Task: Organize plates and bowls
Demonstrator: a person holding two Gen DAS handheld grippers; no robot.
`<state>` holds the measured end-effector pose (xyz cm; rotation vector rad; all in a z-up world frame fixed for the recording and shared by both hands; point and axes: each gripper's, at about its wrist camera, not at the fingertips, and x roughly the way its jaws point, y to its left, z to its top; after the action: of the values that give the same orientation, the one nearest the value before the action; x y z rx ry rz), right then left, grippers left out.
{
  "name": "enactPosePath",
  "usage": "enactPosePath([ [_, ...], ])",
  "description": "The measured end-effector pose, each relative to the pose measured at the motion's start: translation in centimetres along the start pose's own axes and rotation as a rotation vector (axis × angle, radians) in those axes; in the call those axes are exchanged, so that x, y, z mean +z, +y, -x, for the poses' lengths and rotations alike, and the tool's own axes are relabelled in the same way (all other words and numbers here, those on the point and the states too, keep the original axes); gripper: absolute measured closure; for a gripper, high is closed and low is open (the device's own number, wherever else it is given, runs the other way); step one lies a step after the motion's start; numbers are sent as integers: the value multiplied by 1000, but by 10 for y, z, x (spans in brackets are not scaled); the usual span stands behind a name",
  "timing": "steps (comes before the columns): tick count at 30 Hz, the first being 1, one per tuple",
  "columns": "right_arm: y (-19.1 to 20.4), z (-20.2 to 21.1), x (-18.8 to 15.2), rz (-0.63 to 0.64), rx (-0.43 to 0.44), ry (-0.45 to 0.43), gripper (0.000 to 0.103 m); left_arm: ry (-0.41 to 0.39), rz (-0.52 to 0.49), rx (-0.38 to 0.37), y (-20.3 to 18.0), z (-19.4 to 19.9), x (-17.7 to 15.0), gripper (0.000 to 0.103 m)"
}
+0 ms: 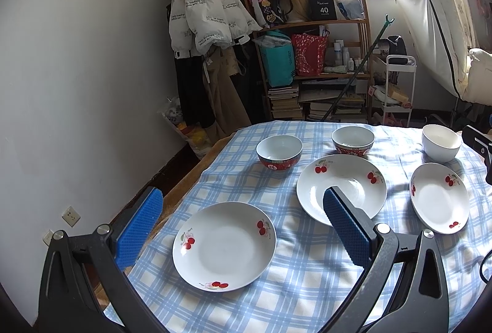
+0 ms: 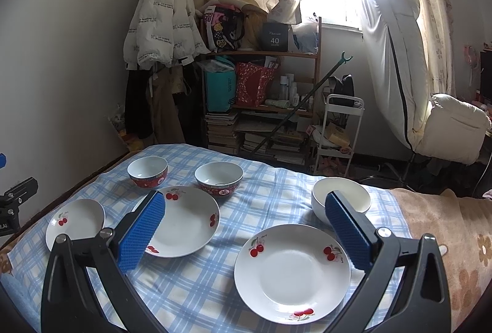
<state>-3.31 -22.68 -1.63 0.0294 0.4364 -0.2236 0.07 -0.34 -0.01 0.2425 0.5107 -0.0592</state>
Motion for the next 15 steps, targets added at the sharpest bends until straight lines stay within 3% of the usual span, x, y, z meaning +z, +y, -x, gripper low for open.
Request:
enactPosePath([
  [15, 0, 1, -2, 9, -13, -8, 0, 19, -9, -6, -2, -4, -2, 1],
])
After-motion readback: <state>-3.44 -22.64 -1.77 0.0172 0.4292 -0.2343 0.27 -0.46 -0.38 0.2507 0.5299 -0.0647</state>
